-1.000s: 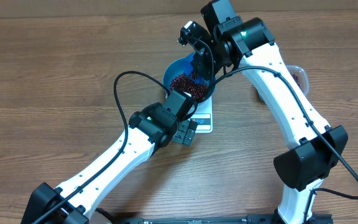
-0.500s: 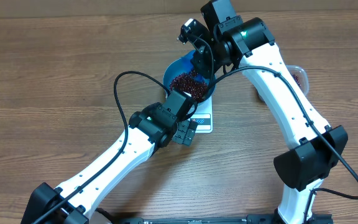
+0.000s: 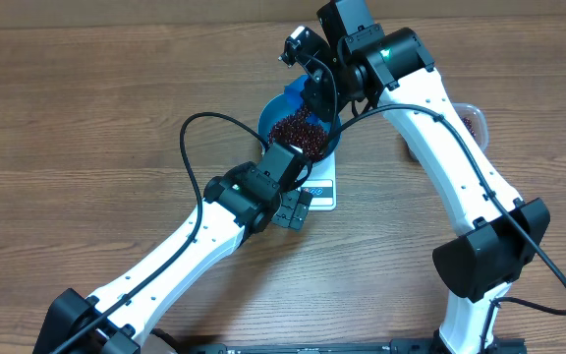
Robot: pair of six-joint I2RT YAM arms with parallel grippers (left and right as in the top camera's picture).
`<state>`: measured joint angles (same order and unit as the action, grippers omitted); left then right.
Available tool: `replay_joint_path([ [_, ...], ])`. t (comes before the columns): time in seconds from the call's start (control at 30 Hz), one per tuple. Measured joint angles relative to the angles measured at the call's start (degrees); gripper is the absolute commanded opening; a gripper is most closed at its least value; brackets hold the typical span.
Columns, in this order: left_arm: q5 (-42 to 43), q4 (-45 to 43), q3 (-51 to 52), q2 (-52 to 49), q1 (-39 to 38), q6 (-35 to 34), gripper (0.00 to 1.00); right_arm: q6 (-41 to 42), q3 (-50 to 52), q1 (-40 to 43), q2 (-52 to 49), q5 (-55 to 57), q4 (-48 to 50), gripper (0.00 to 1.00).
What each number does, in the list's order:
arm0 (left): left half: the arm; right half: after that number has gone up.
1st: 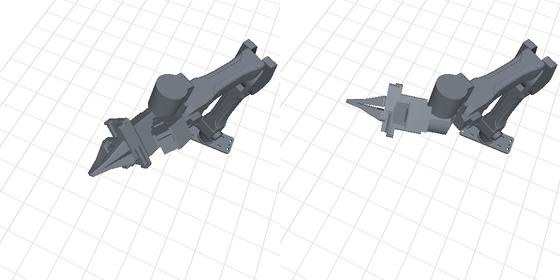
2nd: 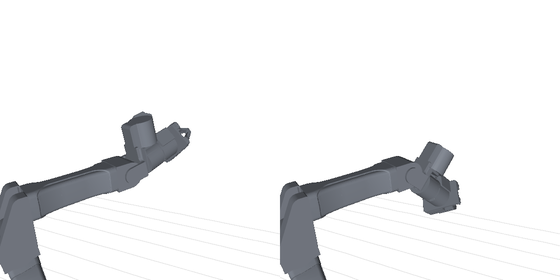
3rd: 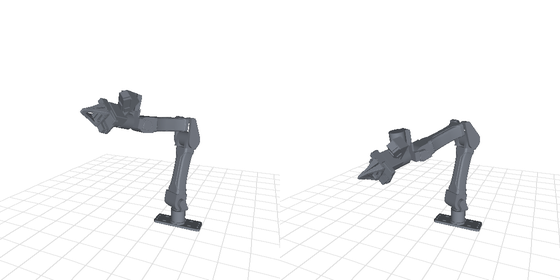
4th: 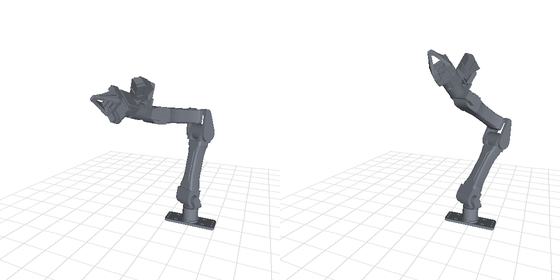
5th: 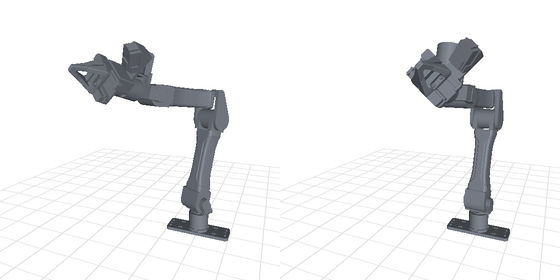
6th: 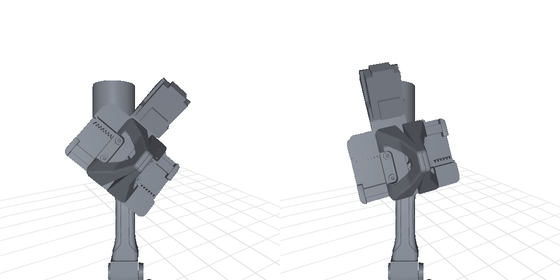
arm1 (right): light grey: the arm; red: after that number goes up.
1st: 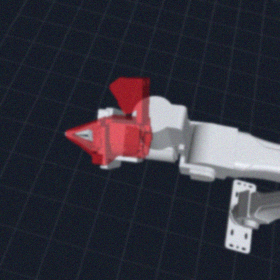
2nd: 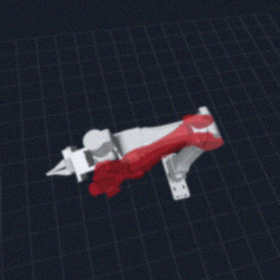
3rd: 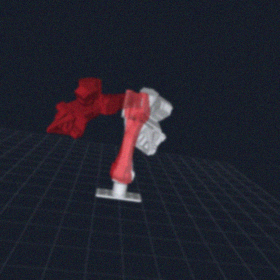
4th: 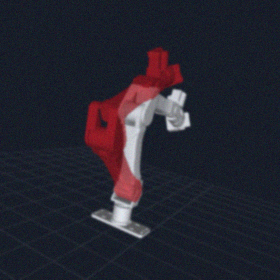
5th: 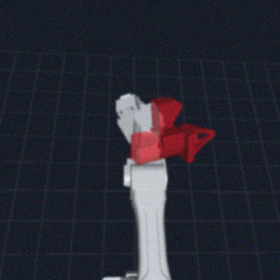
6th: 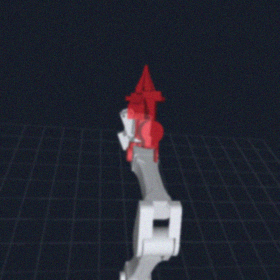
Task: Scoop item into bowl and weigh 150g on scale
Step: 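Keep tilting the blue scoop with the right gripper, trickling beans into bowl, then tip the blue scoop further over the teal bowl until scale reads 150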
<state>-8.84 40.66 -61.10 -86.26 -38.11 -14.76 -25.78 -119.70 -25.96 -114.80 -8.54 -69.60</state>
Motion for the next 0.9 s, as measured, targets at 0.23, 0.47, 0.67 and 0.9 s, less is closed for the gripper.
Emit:
replay_joint_path([
  [0.23, 0.00, 0.00, 0.00, 0.00, 0.00, 0.00, 1.00, -1.92, 0.00, -0.20, 0.94, 0.50, 0.15, 0.04],
  [0.47, 0.00, 0.00, 0.00, 0.00, 0.00, 0.00, 0.99, -2.60, -0.04, -0.39, 4.57, 1.70, -0.52, 0.04],
  [0.67, 0.00, 0.00, 0.00, 0.00, 0.00, 0.00, 1.00, -2.80, -0.31, -0.39, 5.25, 1.97, -1.18, 0.04],
  [0.9, 0.00, 0.00, 0.00, 0.00, 0.00, 0.00, 1.00, -2.78, -0.31, -0.39, 5.25, 2.01, -1.18, 0.04],
])
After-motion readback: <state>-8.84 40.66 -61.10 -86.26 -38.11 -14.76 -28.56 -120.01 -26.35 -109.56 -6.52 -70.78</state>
